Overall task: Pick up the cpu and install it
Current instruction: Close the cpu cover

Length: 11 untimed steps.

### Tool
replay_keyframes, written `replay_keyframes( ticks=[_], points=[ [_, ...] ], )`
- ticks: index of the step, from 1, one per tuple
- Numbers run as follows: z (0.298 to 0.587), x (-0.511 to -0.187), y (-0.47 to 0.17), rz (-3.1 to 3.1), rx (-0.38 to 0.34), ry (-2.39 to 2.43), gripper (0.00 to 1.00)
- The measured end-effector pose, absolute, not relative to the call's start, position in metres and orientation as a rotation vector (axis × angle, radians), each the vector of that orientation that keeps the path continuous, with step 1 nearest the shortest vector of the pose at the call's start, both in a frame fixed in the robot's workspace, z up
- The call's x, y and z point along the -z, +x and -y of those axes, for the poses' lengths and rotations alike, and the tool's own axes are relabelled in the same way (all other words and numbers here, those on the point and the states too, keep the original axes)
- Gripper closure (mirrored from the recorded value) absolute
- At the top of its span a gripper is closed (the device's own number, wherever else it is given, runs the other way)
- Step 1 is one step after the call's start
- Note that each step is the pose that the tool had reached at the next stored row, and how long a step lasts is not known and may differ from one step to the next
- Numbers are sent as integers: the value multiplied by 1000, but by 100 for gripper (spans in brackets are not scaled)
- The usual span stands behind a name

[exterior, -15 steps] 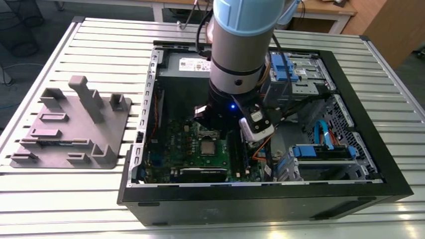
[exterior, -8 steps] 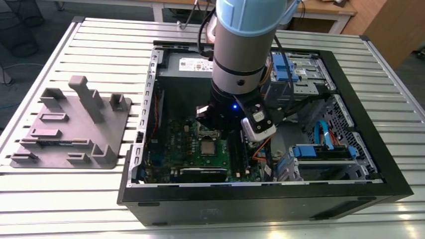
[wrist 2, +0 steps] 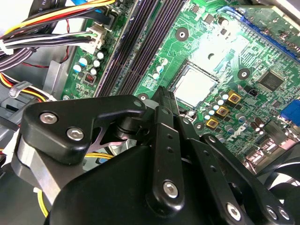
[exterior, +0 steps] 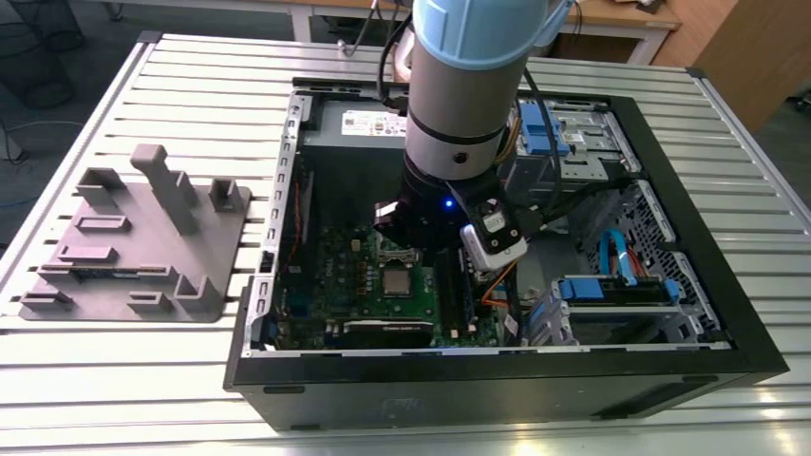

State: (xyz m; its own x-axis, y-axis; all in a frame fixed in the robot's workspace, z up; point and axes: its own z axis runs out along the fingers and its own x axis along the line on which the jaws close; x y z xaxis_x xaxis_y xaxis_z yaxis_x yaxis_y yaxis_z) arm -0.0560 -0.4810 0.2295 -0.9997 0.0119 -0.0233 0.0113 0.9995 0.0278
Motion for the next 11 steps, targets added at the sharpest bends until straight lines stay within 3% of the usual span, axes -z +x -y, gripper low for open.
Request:
replay_keyframes(
  ticks=[11],
  points=[
    [478,-229,-47,-3118,-43,17,89]
  ],
)
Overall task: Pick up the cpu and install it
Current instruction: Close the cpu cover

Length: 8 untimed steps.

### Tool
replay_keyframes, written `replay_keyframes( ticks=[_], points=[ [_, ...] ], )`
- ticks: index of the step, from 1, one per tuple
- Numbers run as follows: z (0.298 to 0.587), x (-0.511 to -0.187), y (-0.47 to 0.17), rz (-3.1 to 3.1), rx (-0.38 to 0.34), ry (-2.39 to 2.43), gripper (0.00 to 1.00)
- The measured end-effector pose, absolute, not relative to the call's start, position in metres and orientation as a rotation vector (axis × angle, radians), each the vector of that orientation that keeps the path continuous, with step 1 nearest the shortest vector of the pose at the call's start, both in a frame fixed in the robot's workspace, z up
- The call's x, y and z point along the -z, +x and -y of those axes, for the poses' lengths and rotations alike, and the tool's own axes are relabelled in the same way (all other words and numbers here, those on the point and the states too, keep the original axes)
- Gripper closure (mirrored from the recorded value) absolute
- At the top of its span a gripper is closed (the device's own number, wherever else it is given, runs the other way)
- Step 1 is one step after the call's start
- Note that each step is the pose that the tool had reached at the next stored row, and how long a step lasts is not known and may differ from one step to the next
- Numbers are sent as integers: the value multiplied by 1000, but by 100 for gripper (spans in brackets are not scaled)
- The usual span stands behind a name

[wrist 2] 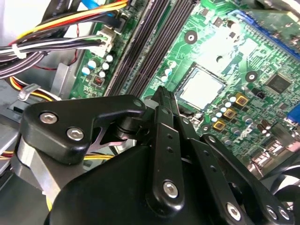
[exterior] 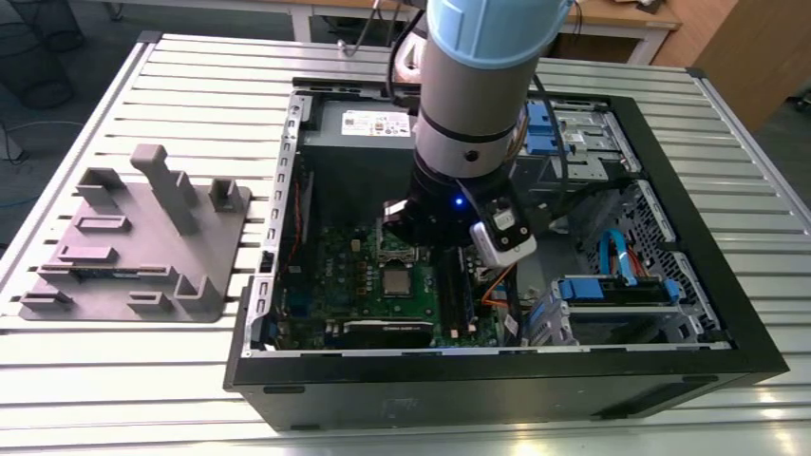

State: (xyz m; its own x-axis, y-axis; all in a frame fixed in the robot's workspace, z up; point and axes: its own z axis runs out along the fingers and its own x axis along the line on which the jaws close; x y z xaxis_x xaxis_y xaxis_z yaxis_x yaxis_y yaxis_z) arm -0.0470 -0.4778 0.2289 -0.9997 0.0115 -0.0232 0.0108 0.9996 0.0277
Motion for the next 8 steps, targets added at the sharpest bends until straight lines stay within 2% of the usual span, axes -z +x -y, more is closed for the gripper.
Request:
replay_keyframes(
  ticks=[8],
  points=[
    [467,-228,-46,-3118,-43,16,89]
  ],
)
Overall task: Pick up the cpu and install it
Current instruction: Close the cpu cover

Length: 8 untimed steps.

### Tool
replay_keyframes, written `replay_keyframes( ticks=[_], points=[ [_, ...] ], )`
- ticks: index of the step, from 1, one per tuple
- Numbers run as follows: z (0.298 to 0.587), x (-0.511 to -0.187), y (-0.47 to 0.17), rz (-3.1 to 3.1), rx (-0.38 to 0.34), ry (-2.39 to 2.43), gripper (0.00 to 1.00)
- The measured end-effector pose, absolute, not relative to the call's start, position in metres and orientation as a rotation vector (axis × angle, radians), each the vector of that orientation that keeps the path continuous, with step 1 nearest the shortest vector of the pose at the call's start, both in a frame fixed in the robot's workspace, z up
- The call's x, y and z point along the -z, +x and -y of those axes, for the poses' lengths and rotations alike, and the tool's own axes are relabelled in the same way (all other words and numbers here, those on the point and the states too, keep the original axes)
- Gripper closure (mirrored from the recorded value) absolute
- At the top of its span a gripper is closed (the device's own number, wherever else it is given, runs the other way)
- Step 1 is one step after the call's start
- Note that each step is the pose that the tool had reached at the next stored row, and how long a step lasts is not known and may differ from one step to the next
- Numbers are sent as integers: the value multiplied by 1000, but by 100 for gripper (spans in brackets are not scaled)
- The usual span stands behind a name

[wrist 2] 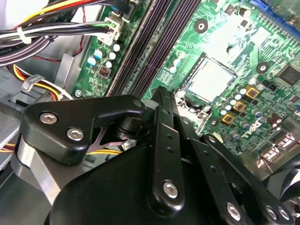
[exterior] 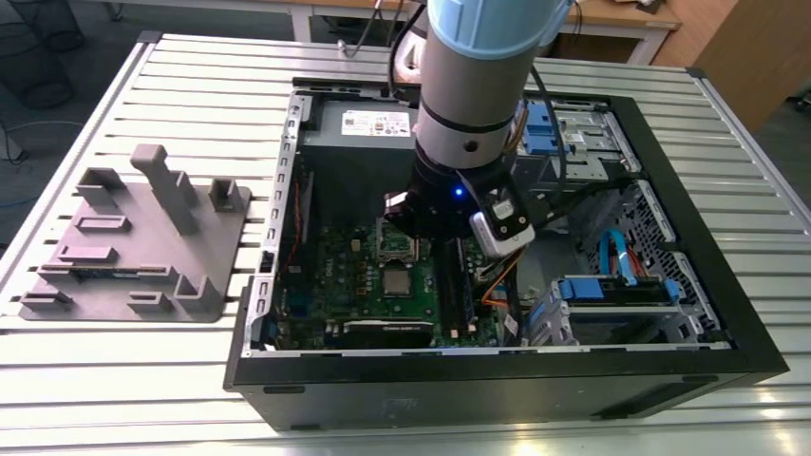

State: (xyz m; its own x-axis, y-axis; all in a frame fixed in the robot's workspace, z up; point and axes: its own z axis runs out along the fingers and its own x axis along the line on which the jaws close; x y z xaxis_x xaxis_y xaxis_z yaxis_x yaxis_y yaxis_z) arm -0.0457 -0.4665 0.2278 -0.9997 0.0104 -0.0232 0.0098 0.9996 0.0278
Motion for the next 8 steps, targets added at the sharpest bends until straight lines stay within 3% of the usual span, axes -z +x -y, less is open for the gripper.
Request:
replay_keyframes(
  ticks=[8],
  points=[
    [466,-228,-45,-3118,-47,15,89]
  ],
)
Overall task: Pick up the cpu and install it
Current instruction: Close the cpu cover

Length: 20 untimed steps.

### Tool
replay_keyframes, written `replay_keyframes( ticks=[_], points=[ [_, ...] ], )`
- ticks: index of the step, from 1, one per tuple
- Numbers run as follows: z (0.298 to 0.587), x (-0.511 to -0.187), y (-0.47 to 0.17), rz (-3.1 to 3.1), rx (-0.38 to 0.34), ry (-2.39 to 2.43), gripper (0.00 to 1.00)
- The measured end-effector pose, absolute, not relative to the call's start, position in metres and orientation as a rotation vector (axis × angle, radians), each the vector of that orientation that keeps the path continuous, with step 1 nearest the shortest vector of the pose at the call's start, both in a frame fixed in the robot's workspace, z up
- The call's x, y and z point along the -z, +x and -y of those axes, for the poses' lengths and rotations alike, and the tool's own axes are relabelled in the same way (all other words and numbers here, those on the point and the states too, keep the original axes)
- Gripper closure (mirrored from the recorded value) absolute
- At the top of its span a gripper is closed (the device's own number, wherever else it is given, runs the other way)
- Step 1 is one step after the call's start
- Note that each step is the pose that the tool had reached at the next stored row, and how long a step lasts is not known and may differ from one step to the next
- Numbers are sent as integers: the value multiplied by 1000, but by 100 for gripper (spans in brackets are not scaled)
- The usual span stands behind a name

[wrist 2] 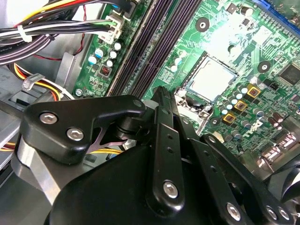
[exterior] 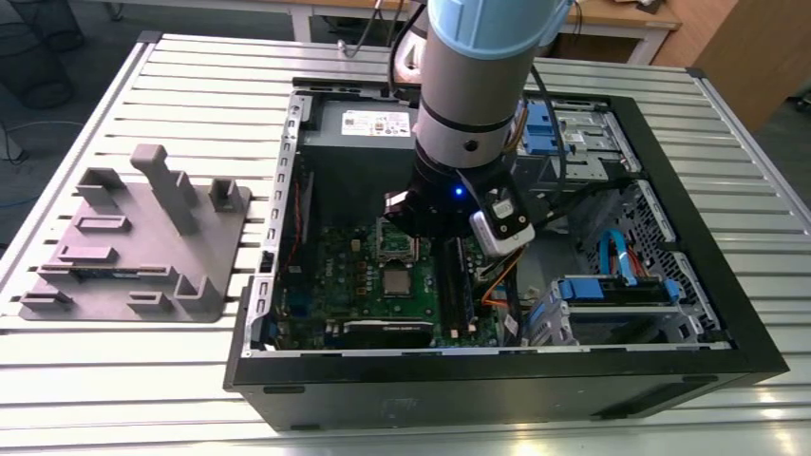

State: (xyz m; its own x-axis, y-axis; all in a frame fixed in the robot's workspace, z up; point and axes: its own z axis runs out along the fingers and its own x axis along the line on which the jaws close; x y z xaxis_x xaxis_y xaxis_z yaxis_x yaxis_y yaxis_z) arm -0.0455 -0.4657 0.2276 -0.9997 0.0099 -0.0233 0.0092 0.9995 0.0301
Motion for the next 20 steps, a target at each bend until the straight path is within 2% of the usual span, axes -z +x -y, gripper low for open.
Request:
replay_keyframes(
  ticks=[20],
  points=[
    [458,-226,-46,-3118,-47,15,89]
  ],
)
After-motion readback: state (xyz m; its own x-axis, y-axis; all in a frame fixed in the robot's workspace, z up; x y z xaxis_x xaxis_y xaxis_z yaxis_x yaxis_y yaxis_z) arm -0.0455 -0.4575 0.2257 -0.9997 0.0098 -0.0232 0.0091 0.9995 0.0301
